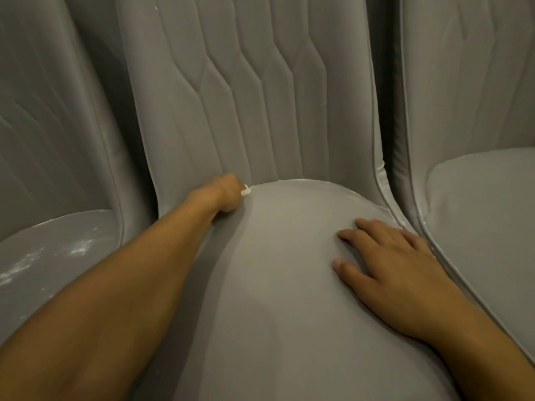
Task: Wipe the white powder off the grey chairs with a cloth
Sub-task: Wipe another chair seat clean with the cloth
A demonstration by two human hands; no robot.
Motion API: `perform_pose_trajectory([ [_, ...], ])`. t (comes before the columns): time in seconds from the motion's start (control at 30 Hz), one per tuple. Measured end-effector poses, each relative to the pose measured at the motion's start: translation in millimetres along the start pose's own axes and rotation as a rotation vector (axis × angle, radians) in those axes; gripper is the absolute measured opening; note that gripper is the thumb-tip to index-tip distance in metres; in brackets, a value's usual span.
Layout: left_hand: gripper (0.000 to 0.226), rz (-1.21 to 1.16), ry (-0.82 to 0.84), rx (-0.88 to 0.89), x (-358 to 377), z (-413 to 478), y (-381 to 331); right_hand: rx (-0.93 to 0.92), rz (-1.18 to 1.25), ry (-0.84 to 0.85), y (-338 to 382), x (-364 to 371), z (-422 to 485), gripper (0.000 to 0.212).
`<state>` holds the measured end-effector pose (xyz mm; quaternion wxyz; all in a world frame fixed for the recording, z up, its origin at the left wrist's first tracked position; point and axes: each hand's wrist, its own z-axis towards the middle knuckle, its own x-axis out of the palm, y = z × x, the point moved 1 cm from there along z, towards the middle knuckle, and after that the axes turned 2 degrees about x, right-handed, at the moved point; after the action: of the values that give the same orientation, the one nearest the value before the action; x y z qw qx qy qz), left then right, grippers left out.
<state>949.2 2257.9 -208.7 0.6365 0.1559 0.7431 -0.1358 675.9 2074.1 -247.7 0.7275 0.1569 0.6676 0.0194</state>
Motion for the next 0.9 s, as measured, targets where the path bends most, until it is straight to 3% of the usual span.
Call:
perform_pose_trajectory([
  [0.17, 0.034, -0.123, 0.08, 0.117, -6, -14, 19, 0.003, -0.006, 0.004, 2, -1, 0, 0.077],
  [0.27, 0.036, -0.133, -0.194, 0.151, 8, -6, 29, 0.006, -0.006, 0.005, 1, -1, 1, 0.077],
  [0.33, 0.043, -0.112, -0.265, 0.166, 16, 5, 26, 0.006, 0.002, 0.003, 1, -2, 0, 0.08],
  [0.53, 0.041, -0.043, -0.164, 0.11, 18, 24, 6, 0.004, 0.008, 0.005, 0, -1, 3, 0.081],
  [0.77, 0.032, -0.233, 0.057, 0.152, -5, -19, 6, 0.0, 0.002, 0.007, 1, -1, -1, 0.085],
  [0.9, 0.027, -0.327, -0.107, 0.241, 24, -39, 20, -0.003, -0.002, -0.007, 1, 0, 1, 0.087],
])
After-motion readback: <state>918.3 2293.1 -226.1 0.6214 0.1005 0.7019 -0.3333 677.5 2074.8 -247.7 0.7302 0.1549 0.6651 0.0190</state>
